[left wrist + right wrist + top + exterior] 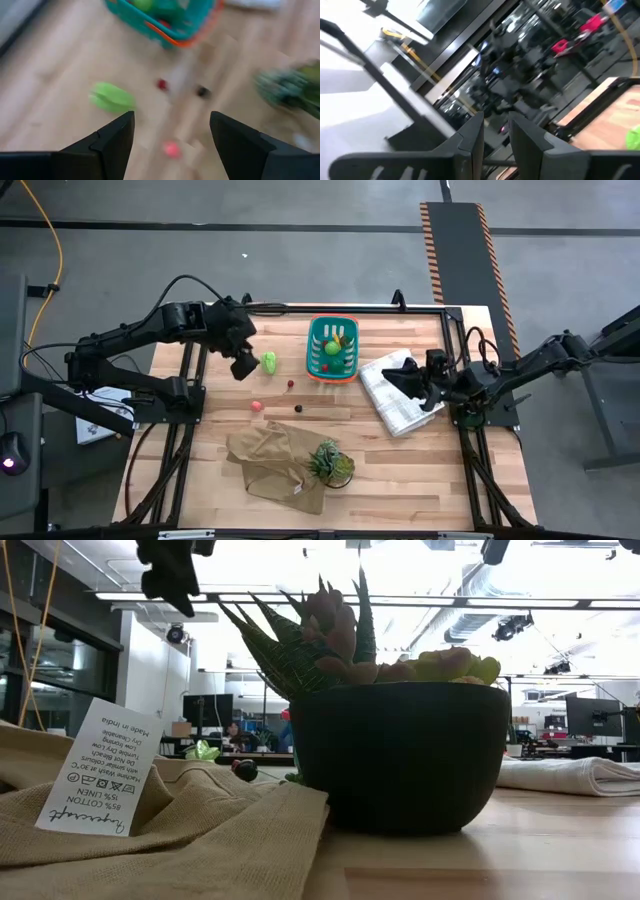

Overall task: Pick and placing Produce into tupperware
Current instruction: Put the pink peach into the green basket

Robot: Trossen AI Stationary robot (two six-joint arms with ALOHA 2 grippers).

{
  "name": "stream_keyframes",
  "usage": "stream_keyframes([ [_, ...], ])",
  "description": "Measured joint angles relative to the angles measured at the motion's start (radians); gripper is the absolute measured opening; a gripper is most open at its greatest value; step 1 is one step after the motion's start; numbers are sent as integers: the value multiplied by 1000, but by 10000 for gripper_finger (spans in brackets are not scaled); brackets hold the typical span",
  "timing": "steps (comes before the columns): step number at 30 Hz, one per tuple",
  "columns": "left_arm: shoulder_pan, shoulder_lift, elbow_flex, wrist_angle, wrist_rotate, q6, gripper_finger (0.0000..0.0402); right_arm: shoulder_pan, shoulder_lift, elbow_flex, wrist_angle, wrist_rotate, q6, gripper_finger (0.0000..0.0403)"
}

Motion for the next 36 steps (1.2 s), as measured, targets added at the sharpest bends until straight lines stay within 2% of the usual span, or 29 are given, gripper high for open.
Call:
stream_keyframes([
  [6, 0, -2, 0, -40, 290, -23, 248, 0, 0, 0, 14, 56, 0, 79],
  [8, 0, -2, 0, -35, 351, -48, 248, 0, 0, 0, 13, 63, -1, 79],
  [10, 0, -2, 0, -18, 368, -78, 248, -1, 0, 0, 13, 63, -18, 79],
  [14, 0, -2, 0, 6, 323, -86, 248, -1, 0, 0, 13, 63, -51, 79],
  [20, 0, -1, 0, 51, 168, -89, 248, -1, 0, 1, 14, 52, -93, 79],
  [26, 0, -1, 0, 18, 19, -89, 248, -1, 0, 1, 13, 4, -98, 79],
  [30, 0, -1, 0, -16, -5, -124, 248, -1, 0, 1, 13, -24, -98, 79],
  [36, 0, -1, 0, -181, 59, -150, 248, -5, 0, 1, 13, -25, -106, 79],
])
